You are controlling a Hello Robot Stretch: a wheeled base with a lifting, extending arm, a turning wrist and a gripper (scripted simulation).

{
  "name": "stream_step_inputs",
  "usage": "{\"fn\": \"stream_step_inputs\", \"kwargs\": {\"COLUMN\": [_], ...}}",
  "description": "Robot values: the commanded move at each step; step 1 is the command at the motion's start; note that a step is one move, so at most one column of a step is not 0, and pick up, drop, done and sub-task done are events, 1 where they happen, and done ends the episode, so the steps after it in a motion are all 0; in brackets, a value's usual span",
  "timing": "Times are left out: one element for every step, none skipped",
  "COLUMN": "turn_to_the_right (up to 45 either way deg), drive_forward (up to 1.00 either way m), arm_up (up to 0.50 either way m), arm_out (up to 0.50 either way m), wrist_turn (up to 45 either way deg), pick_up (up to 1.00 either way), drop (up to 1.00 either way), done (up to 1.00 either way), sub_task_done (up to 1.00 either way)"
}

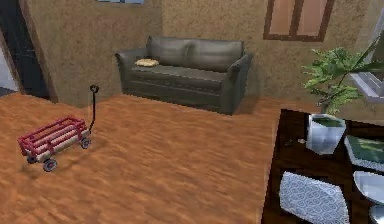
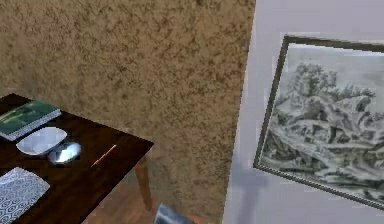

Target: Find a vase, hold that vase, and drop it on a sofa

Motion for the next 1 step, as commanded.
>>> {"fn": "stream_step_inputs", "kwargs": {"turn_to_the_right": [0.0], "drive_forward": [0.60], "arm_up": [0.00], "arm_out": [0.00], "wrist_turn": [0.0], "pick_up": [0.00], "drop": [0.00], "done": [0.00], "sub_task_done": [0.00]}}
